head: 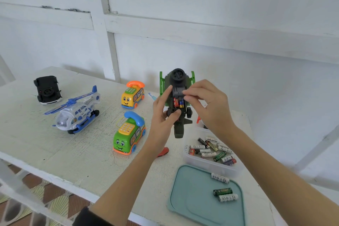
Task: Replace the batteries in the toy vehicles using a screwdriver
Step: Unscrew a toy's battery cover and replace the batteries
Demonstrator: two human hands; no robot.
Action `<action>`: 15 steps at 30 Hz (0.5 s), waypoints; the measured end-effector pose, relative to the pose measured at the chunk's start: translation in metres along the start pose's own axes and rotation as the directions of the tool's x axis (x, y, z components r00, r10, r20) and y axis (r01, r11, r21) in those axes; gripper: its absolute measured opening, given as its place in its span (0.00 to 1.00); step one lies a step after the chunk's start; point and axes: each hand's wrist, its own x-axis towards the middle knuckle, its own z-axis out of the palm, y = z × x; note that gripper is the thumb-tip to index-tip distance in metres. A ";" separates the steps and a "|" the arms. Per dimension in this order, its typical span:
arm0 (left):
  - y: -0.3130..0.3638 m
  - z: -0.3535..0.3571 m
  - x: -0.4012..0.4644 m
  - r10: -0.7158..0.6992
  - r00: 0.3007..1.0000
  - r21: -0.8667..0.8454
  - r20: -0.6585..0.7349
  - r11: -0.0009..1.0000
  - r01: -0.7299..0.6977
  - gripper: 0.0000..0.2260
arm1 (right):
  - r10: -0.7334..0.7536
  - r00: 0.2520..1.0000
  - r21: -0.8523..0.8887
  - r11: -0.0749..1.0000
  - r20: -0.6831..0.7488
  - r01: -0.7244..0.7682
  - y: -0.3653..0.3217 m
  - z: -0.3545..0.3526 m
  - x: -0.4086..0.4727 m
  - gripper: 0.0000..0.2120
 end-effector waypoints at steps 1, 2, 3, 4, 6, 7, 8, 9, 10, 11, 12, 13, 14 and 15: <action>0.001 0.000 0.001 0.009 1.000 0.001 0.004 1.000 -0.009 0.29 | -0.009 1.000 -0.013 1.000 -0.001 0.009 0.000 0.001 -0.003 0.05; 0.002 -0.001 0.001 0.021 1.000 -0.001 0.009 1.000 -0.021 0.30 | -0.014 1.000 -0.024 1.000 -0.002 0.013 0.001 0.003 -0.006 0.05; 0.003 -0.001 0.001 0.032 0.999 -0.004 0.013 0.999 -0.032 0.30 | -0.012 1.000 -0.029 1.000 -0.003 0.012 0.002 0.005 -0.008 0.05; 0.005 -0.001 0.000 0.044 0.999 -0.006 0.018 0.999 -0.044 0.31 | -0.004 1.000 -0.028 1.000 -0.004 0.004 0.003 0.007 -0.009 0.05; 0.006 -0.001 0.000 0.057 0.998 -0.008 0.023 0.998 -0.056 0.32 | 0.018 1.000 -0.023 1.000 0.007 -0.017 0.005 0.010 -0.010 0.05; 0.006 -0.001 0.001 0.058 0.998 -0.009 0.021 0.998 -0.058 0.32 | 0.029 0.999 -0.021 0.999 0.022 -0.028 0.005 0.011 -0.010 0.05; 0.006 -0.002 0.001 0.057 0.998 -0.011 0.017 0.998 -0.057 0.31 | 0.036 0.998 -0.024 0.999 0.042 -0.035 0.006 0.011 -0.010 0.06; 0.005 -0.003 0.001 0.053 0.999 -0.015 0.011 0.999 -0.052 0.30 | 0.043 0.997 -0.028 0.999 0.064 -0.041 0.006 0.011 -0.010 0.06; 0.003 -0.004 0.001 0.048 0.999 -0.016 0.004 0.999 -0.048 0.29 | 0.052 0.995 -0.029 0.998 0.081 -0.050 0.006 0.012 -0.010 0.06; 0.003 -0.004 0.001 0.045 0.999 -0.016 -0.003 0.999 -0.045 0.29 | 0.065 0.994 -0.024 0.998 0.093 -0.063 0.005 0.012 -0.009 0.06; 0.002 -0.005 0.000 0.043 0.999 -0.019 -0.006 0.999 -0.043 0.28 | 0.079 0.992 -0.018 0.997 0.099 -0.078 0.005 0.012 -0.009 0.07; 0.002 -0.005 -0.001 0.042 0.999 -0.023 -0.008 0.999 -0.042 0.28 | 0.089 0.991 -0.012 0.996 0.102 -0.088 0.004 0.013 -0.010 0.07; 0.001 -0.005 -0.002 0.044 0.999 -0.024 -0.009 0.999 -0.045 0.28 | 0.096 0.990 -0.007 0.995 0.102 -0.095 0.004 0.014 -0.010 0.07; 0.001 -0.005 -0.002 0.047 0.999 -0.022 -0.010 0.999 -0.047 0.27 | 0.103 0.989 0.001 0.995 0.103 -0.104 0.003 0.014 -0.011 0.07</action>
